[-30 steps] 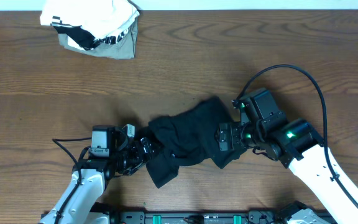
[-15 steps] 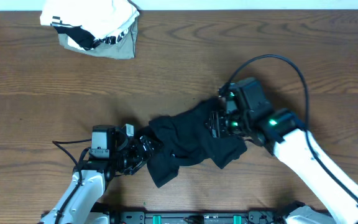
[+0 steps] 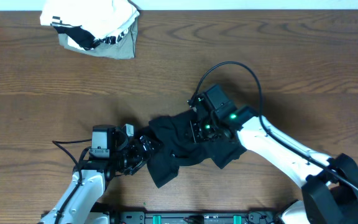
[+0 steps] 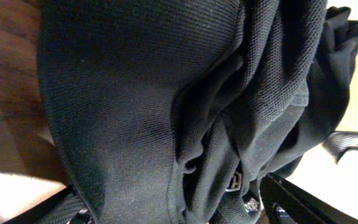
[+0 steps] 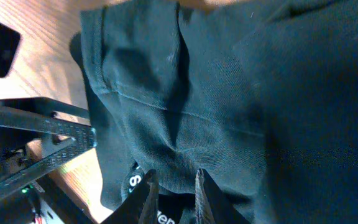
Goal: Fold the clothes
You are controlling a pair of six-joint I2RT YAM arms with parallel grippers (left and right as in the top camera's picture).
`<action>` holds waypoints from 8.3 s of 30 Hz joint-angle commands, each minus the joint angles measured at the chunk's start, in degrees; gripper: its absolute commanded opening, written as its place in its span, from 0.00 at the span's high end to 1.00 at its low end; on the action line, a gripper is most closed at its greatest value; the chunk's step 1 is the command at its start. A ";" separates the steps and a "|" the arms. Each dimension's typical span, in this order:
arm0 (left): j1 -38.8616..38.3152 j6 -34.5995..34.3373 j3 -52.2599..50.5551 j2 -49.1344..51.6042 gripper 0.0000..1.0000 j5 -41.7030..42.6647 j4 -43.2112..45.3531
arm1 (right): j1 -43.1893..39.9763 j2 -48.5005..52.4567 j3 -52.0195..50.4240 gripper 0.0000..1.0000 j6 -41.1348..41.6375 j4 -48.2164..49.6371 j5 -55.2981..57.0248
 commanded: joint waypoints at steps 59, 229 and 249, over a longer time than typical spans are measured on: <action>-7.21 -6.05 -2.99 10.67 0.31 -13.07 9.77 | 11.87 11.89 0.55 0.99 12.15 8.44 -0.72; -12.44 1.51 54.14 -6.71 0.20 -43.91 -56.54 | -8.59 -20.24 3.54 0.82 -5.55 -3.65 -4.00; -3.28 2.40 51.32 -1.68 0.01 -43.87 -63.52 | 2.19 8.76 3.52 0.90 2.62 26.51 -25.09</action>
